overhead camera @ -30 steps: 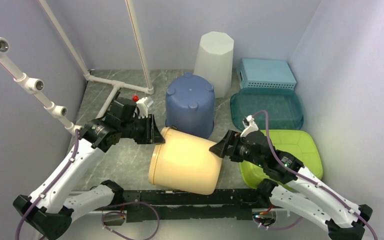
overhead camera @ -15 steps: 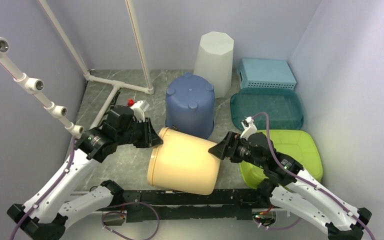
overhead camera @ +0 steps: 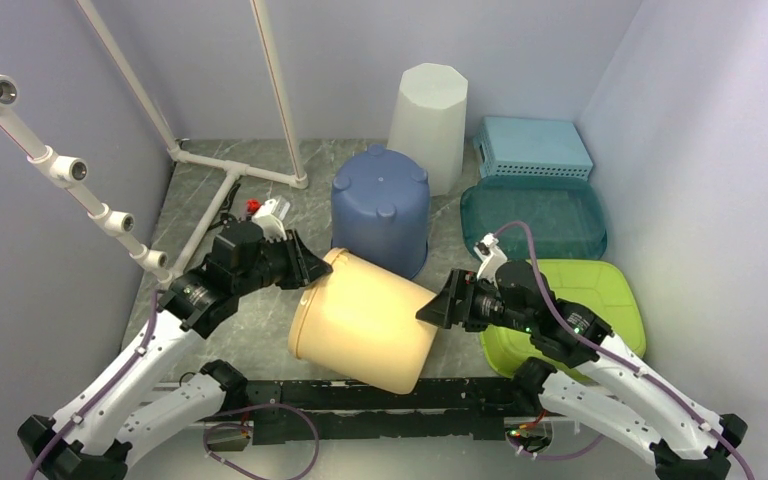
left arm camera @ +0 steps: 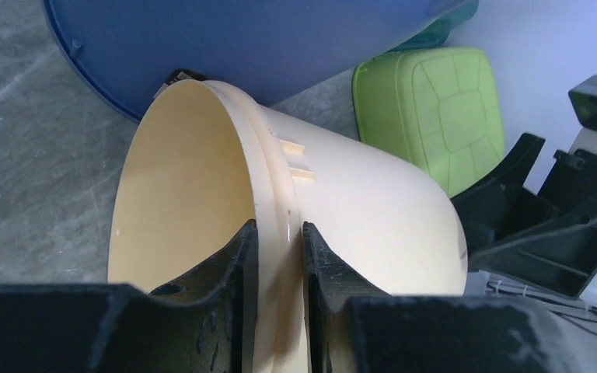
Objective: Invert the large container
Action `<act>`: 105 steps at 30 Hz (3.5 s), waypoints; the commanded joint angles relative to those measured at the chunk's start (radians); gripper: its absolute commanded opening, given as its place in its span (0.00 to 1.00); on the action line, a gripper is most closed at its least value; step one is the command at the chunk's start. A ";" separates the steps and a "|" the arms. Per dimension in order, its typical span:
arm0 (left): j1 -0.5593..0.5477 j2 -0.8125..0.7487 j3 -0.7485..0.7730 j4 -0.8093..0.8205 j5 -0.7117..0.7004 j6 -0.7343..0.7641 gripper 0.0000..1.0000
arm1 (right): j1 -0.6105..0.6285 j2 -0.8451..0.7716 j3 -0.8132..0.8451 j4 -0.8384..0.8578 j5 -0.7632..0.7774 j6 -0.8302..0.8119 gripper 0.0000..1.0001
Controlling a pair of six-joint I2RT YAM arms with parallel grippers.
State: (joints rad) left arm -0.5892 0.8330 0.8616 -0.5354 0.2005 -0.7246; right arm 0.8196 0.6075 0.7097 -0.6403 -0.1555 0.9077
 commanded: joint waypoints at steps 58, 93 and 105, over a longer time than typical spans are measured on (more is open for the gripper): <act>0.019 -0.060 -0.273 0.286 0.180 -0.357 0.03 | 0.029 -0.128 0.059 0.341 -0.124 0.138 0.80; 0.019 -0.034 -0.261 0.290 -0.066 -0.264 0.03 | 0.136 0.287 0.415 0.451 -0.147 -0.046 0.79; 0.030 -0.014 -0.287 0.217 -0.248 -0.269 0.03 | 0.387 0.565 0.509 0.332 0.086 -0.181 0.81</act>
State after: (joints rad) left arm -0.5674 0.8120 0.5701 -0.2993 0.0196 -1.0061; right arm 1.1606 1.1561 1.1683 -0.3031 -0.1619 0.8055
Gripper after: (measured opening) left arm 0.032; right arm 0.803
